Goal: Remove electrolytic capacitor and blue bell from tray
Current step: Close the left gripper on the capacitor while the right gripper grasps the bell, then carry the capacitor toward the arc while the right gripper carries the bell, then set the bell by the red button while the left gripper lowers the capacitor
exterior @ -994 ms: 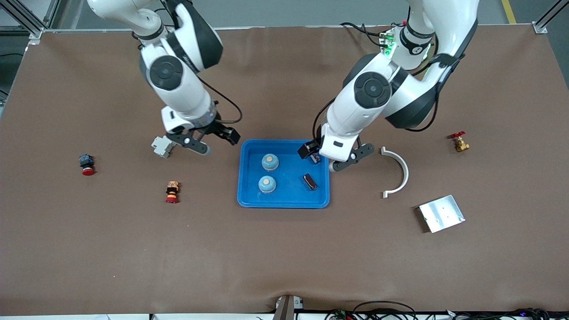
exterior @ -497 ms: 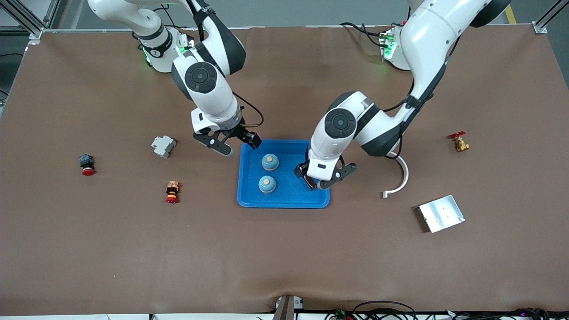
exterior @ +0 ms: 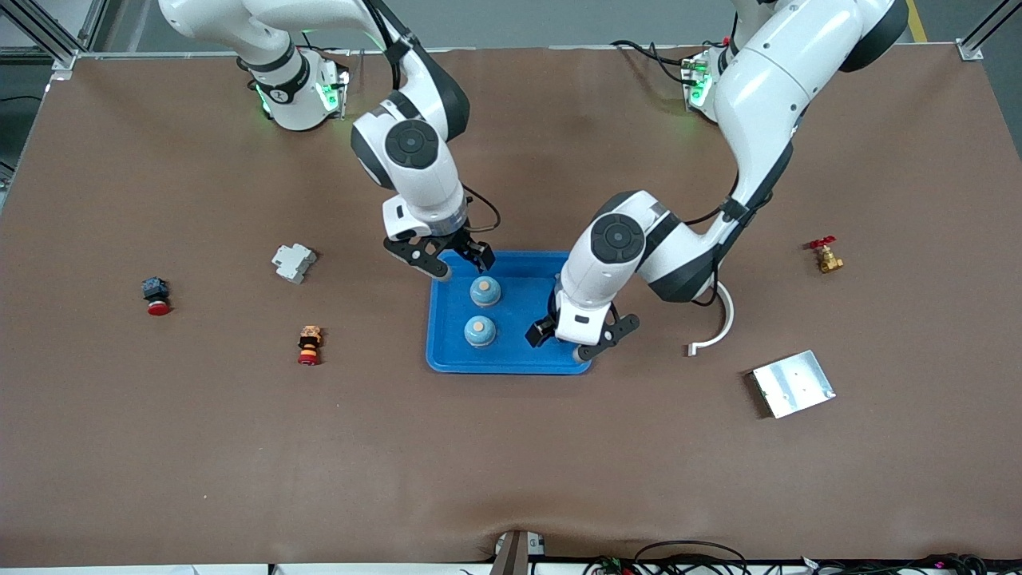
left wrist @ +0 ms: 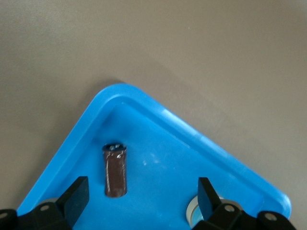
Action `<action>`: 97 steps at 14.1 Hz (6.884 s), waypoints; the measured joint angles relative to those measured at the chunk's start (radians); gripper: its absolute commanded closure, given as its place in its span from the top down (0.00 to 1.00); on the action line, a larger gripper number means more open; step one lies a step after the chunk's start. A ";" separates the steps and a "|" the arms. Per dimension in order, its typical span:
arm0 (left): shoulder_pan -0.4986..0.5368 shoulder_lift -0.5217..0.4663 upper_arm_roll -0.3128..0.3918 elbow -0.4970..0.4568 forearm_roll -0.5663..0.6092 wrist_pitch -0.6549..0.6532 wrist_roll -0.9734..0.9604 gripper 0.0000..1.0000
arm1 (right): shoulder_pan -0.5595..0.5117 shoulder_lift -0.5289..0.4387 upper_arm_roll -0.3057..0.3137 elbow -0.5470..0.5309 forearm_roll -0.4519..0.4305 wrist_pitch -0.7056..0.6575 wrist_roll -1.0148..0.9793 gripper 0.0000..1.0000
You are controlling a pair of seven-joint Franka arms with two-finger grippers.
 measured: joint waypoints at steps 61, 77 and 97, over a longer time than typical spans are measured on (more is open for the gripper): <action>-0.087 -0.034 0.150 0.088 -0.010 -0.291 0.106 0.00 | -0.398 -0.131 -0.036 0.049 0.001 -0.267 -0.820 0.00; 0.229 -0.210 0.059 -0.326 -0.010 -0.045 0.783 0.01 | -0.810 -0.424 -0.038 -0.521 0.075 0.023 -1.581 0.00; 0.445 -0.262 -0.011 -0.590 0.046 0.085 1.101 0.04 | -1.163 -0.183 -0.037 -0.667 0.399 0.345 -2.313 0.00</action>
